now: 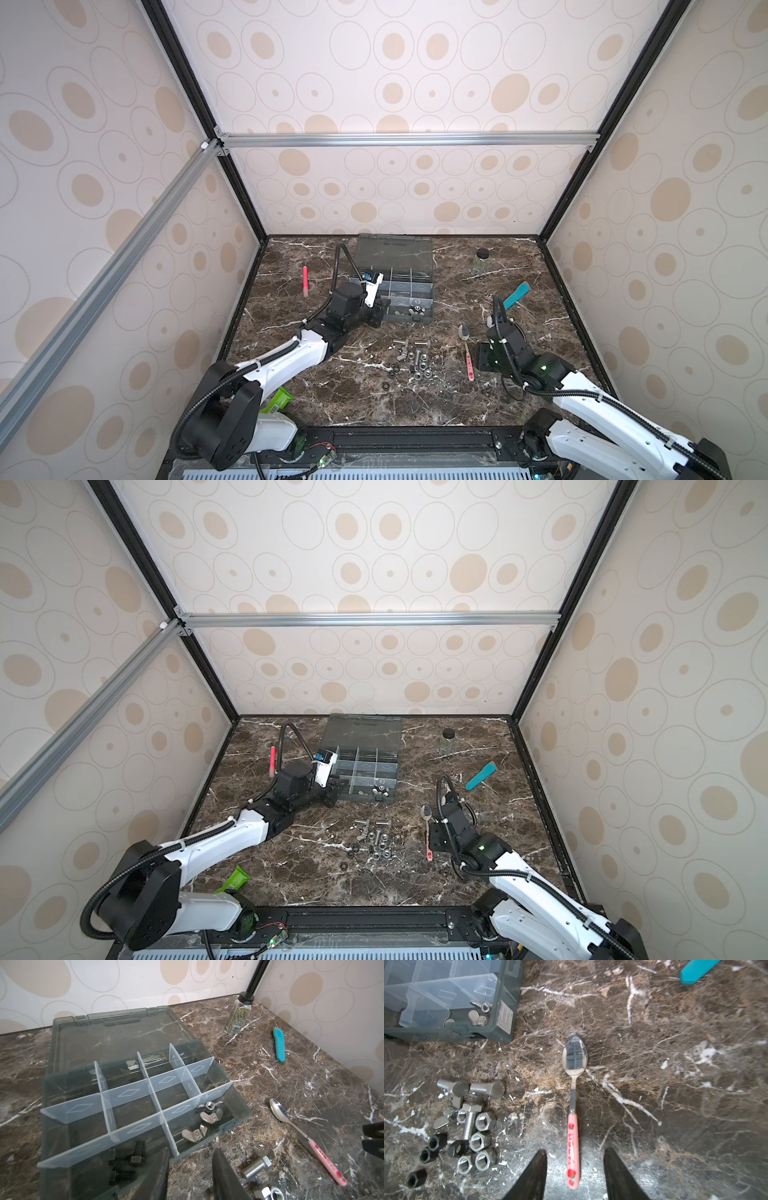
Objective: Sort the screws and nuts into containers
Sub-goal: 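Withdraw the left gripper while the right gripper reaches to the pile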
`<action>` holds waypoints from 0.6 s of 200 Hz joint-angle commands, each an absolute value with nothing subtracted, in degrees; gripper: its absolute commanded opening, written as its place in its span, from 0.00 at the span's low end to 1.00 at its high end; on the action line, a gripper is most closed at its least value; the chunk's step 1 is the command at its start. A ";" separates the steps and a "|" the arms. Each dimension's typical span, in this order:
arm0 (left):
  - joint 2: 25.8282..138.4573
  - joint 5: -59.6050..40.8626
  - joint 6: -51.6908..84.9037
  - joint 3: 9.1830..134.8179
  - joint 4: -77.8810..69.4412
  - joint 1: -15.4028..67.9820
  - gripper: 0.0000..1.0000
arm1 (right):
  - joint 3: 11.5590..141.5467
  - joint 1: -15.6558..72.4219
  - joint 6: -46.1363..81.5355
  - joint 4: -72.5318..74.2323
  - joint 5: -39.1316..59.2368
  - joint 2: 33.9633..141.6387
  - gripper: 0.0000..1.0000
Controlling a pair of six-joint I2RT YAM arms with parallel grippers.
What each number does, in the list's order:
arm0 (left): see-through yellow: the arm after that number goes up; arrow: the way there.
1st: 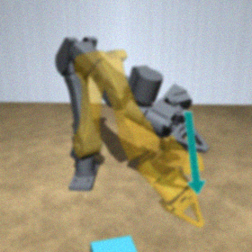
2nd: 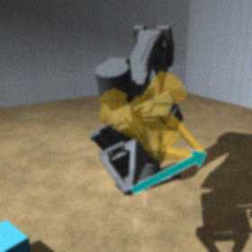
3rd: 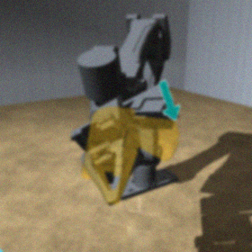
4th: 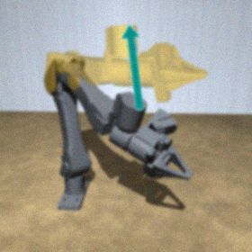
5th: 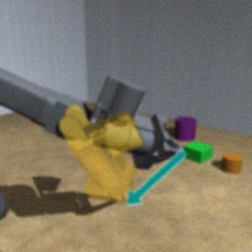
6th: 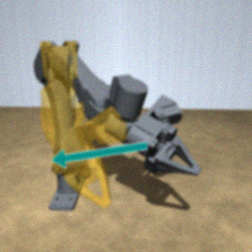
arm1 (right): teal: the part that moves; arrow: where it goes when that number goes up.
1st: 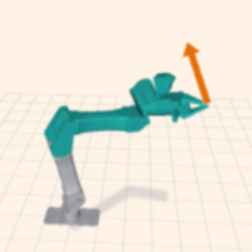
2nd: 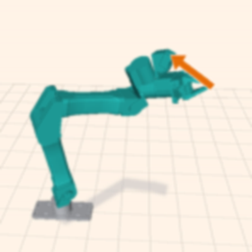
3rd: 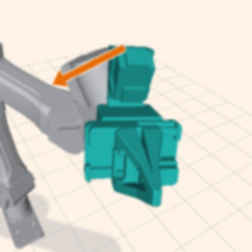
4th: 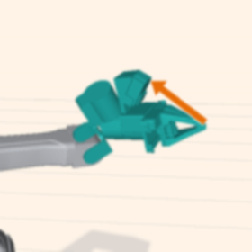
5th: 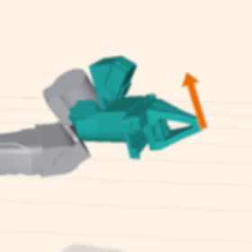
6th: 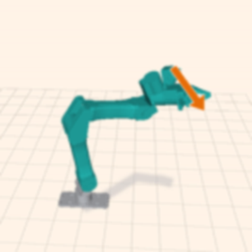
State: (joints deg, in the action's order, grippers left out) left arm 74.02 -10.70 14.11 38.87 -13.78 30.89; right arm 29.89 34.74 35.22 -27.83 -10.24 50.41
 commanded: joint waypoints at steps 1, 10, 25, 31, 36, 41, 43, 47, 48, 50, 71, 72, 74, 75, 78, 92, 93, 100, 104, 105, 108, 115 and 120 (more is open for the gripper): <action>68.96 -8.16 20.14 34.97 -18.95 30.74 0.37 | 32.36 34.58 34.77 -24.79 -4.50 54.13 0.48; 67.15 -7.45 20.93 33.61 -19.09 30.76 0.37 | 33.05 34.71 34.56 -23.82 -3.02 56.15 0.47; 64.75 -6.61 22.03 31.40 -19.06 30.76 0.38 | 34.65 35.00 34.25 -22.55 -1.28 59.49 0.47; 63.96 -6.50 22.25 30.29 -19.40 30.76 0.38 | 35.30 35.30 34.10 -21.78 -0.62 60.88 0.47; 63.48 -6.35 22.54 29.53 -19.49 30.76 0.38 | 35.87 35.67 33.93 -21.19 -0.22 61.94 0.47; 62.98 -6.03 22.86 28.87 -19.44 30.74 0.38 | 36.51 36.03 33.87 -20.60 -0.02 62.93 0.47; 62.77 -5.86 22.96 28.71 -19.38 30.76 0.38 | 36.73 36.30 33.91 -20.27 0.06 63.43 0.47; 62.36 -5.62 23.14 28.24 -19.27 30.76 0.38 | 37.23 36.69 33.84 -19.80 0.30 64.37 0.47; 62.25 -5.58 23.17 28.14 -19.22 30.76 0.38 | 37.29 36.80 33.80 -19.66 0.32 64.53 0.47; 62.06 -5.39 23.24 27.91 -19.17 30.76 0.38 | 37.58 37.00 33.78 -19.37 0.39 64.96 0.47; 59.84 -4.40 24.23 26.20 -19.07 30.76 0.38 | 40.57 39.97 33.85 -16.53 1.35 69.87 0.47; 59.67 -4.35 24.29 26.11 -19.12 30.76 0.38 | 40.67 40.11 33.84 -16.44 1.38 70.09 0.47; 59.46 -4.27 24.33 26.00 -19.08 30.76 0.38 | 40.86 40.44 33.77 -16.20 1.51 70.70 0.47; 59.39 -4.11 24.38 25.92 -19.08 30.76 0.38 | 41.17 40.61 33.76 -16.05 1.55 70.99 0.47; 59.00 -3.83 24.49 25.66 -19.09 30.76 0.38 | 41.45 41.01 33.65 -15.88 1.62 71.74 0.47; 57.47 -2.82 24.66 24.92 -18.88 30.75 0.39 | 44.12 42.93 33.33 -15.30 1.84 75.67 0.47; 57.39 -2.77 24.63 24.90 -18.84 30.76 0.39 | 44.34 43.04 33.28 -15.29 1.84 75.89 0.47; 56.56 -2.26 24.61 24.71 -18.60 30.74 0.39 | 45.72 43.85 33.22 -15.29 1.96 77.90 0.47; 56.25 -1.94 24.61 24.62 -18.44 30.75 0.39 | 46.60 44.15 33.28 -15.29 2.16 78.94 0.46; 56.12 -1.94 24.61 24.57 -18.40 30.76 0.39 | 46.77 44.22 33.25 -15.29 2.22 79.15 0.46; 55.86 -1.82 24.53 24.48 -18.31 30.73 0.39 | 47.34 44.62 33.27 -15.23 2.34 79.96 0.46; 55.21 -1.63 24.51 24.26 -18.11 30.76 0.39 | 48.41 45.30 33.35 -14.94 2.90 81.69 0.46; 54.86 -1.56 24.45 24.21 -18.02 30.76 0.39 | 49.18 45.74 33.38 -14.57 3.30 82.79 0.46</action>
State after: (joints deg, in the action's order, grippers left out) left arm 57.21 -3.95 23.27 24.34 -17.30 30.89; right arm 45.43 43.68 33.65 -16.38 1.48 78.46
